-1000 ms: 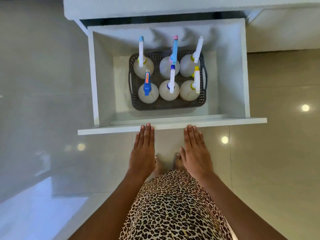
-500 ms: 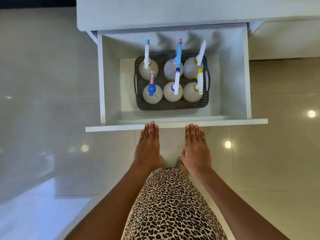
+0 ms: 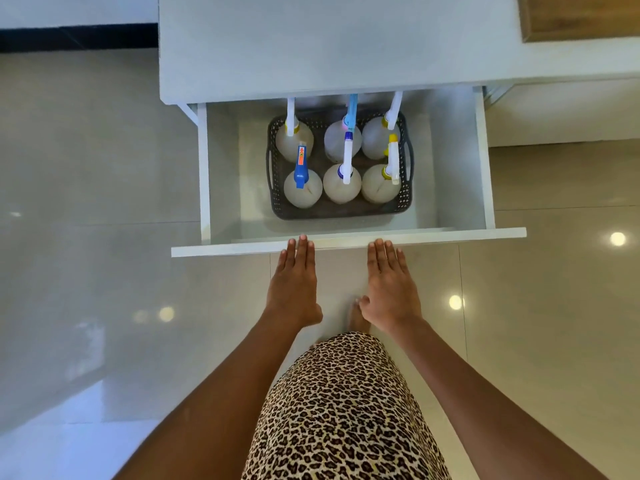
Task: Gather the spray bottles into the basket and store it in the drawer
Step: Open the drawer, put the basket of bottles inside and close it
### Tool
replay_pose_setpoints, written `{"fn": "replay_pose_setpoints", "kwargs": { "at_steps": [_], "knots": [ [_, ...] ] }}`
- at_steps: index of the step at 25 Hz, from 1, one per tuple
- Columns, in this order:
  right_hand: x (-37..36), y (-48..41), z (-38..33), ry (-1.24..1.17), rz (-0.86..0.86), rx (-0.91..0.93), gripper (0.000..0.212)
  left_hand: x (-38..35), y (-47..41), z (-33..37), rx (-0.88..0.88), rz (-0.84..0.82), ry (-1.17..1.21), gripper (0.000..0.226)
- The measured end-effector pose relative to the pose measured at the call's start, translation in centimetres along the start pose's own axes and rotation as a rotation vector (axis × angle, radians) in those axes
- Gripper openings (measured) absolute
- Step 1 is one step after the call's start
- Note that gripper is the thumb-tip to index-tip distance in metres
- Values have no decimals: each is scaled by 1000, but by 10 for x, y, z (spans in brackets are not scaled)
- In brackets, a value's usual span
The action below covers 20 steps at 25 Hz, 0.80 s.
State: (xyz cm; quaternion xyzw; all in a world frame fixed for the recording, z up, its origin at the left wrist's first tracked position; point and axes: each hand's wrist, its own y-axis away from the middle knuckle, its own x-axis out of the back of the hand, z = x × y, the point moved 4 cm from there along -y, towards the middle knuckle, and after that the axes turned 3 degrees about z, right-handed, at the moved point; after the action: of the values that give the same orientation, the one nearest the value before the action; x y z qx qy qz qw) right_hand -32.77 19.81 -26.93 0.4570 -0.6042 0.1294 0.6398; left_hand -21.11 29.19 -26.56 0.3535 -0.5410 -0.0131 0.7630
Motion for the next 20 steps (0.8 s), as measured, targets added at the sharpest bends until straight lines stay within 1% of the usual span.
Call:
{"fn": "replay_pose_setpoints", "kwargs": {
  "at_steps": [4,9,18,20],
  "knots": [
    [13,-25,0,-4,25,7,78,16,-23,-7,5,20,-16,105],
    [32,-62,3,-28,22,6,87,39,-55,-15,17,37,-18,104],
    [72,-123,8,-26,1,35,88,79,-111,-20,125,80,23,97],
    [78,-135,8,-14,18,45,85,86,-120,-23,135,88,21,96]
  ]
}}
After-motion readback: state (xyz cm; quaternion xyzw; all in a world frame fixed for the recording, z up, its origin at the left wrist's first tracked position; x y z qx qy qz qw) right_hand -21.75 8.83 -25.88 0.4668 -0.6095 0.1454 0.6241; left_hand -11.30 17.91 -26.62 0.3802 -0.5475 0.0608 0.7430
